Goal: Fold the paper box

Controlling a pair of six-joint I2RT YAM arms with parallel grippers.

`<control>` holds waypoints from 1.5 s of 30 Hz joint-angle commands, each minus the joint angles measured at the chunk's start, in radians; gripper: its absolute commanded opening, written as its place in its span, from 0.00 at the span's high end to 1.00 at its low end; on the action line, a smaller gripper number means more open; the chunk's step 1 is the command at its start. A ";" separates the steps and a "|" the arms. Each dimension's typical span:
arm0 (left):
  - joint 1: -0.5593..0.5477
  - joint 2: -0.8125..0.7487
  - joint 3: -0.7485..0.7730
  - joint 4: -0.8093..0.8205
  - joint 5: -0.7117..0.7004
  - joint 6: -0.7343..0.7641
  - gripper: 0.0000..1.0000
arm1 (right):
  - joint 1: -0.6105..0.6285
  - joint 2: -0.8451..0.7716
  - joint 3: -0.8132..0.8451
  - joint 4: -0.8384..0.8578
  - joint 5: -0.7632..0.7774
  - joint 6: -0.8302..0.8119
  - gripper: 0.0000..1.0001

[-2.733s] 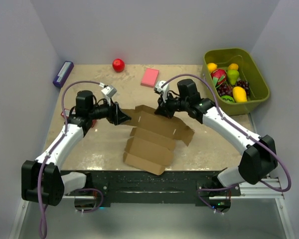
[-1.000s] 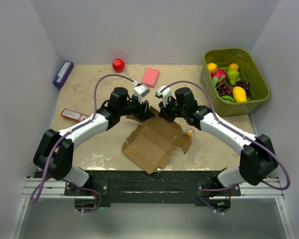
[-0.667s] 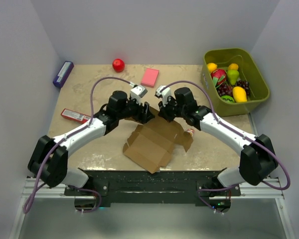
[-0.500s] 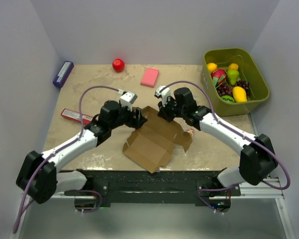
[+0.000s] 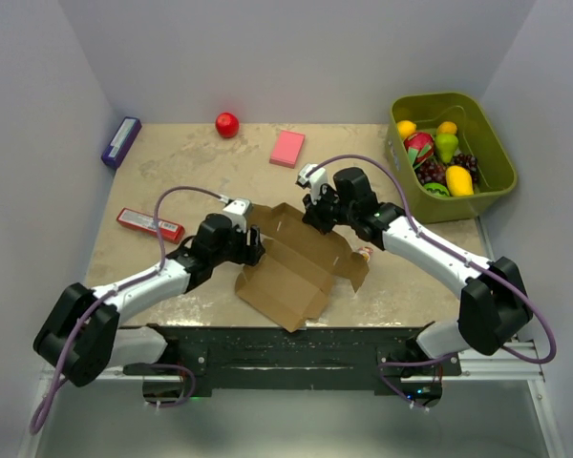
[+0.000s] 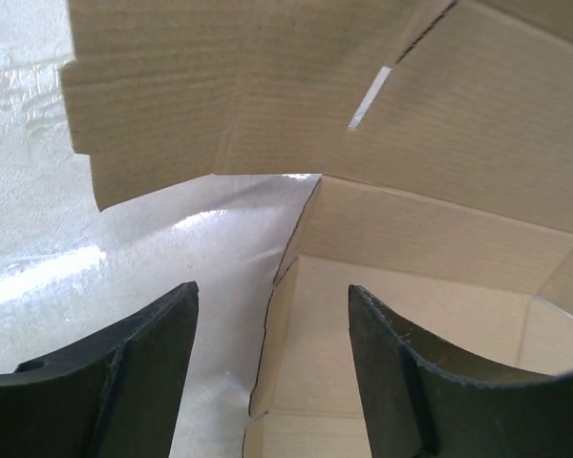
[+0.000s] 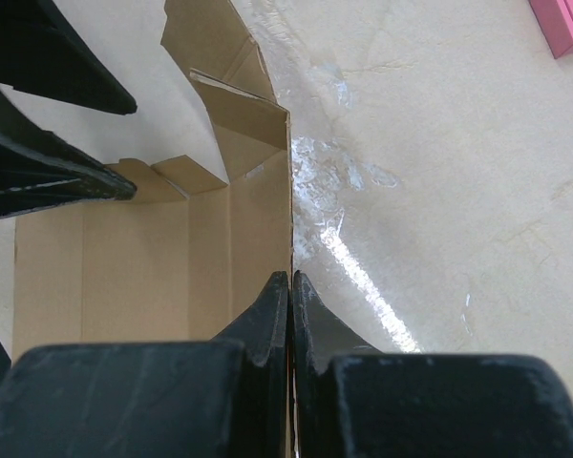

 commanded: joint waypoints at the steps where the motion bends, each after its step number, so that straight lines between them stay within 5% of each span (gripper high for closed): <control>1: -0.001 0.090 0.087 0.073 -0.026 0.045 0.35 | 0.005 -0.009 0.016 0.038 -0.010 0.003 1.00; 6: -0.001 0.183 0.136 0.109 -0.021 0.076 0.39 | 0.005 -0.006 0.019 0.031 -0.013 0.001 1.00; 12: -0.017 0.239 0.161 0.117 0.003 0.068 0.68 | 0.003 0.014 0.030 0.021 -0.013 0.000 1.00; 15: -0.042 0.257 0.162 0.121 0.000 0.062 0.92 | 0.005 0.020 0.031 0.021 -0.005 0.000 1.00; 18: -0.071 0.275 0.170 0.123 -0.009 0.041 1.00 | 0.005 0.028 0.034 0.019 -0.002 0.000 1.00; 38: -0.189 0.426 0.184 0.189 -0.040 -0.085 0.91 | 0.003 0.048 0.039 0.010 0.006 0.001 1.00; 45: -0.231 0.473 0.128 0.285 0.000 -0.159 0.77 | 0.003 0.051 0.040 0.010 0.015 0.003 1.00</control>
